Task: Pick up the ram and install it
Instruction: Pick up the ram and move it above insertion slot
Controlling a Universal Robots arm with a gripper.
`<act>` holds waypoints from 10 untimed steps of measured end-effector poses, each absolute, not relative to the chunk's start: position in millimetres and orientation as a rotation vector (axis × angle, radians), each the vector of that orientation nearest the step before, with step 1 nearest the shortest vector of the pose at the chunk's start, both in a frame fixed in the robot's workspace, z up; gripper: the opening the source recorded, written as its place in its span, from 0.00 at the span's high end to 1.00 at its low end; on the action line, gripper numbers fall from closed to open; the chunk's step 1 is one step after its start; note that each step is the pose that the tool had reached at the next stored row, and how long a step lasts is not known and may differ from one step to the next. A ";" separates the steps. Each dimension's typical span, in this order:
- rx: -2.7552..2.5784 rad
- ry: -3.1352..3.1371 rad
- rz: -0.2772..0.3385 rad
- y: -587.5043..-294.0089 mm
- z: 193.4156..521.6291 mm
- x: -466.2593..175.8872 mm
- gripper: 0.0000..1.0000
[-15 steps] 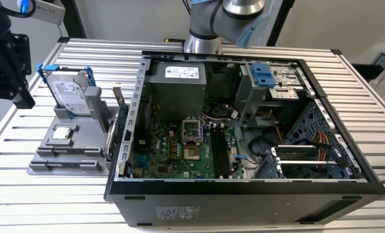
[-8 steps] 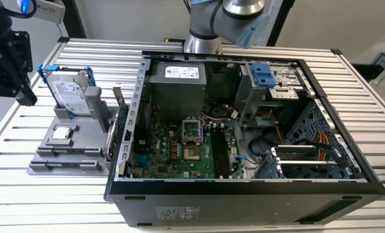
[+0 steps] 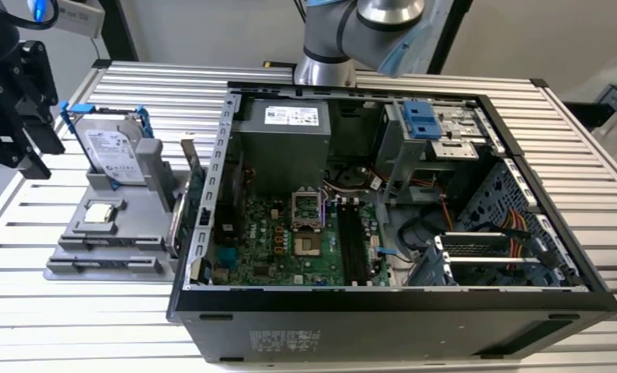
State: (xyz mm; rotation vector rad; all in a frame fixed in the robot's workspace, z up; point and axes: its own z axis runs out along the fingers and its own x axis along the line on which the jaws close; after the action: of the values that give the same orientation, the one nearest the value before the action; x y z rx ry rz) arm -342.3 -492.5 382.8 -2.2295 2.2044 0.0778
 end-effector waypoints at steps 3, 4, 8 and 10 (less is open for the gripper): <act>-2.229 2.204 0.078 -492.5 382.5 -342.3 1.00; -2.229 2.204 0.078 -492.5 382.2 -342.3 1.00; -2.229 2.204 0.078 -492.5 382.1 -342.3 1.00; -2.229 2.204 0.078 -492.5 382.0 -342.3 1.00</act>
State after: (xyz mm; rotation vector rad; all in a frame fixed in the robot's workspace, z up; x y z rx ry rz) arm -342.3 -492.5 382.0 -2.2294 2.2045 0.0778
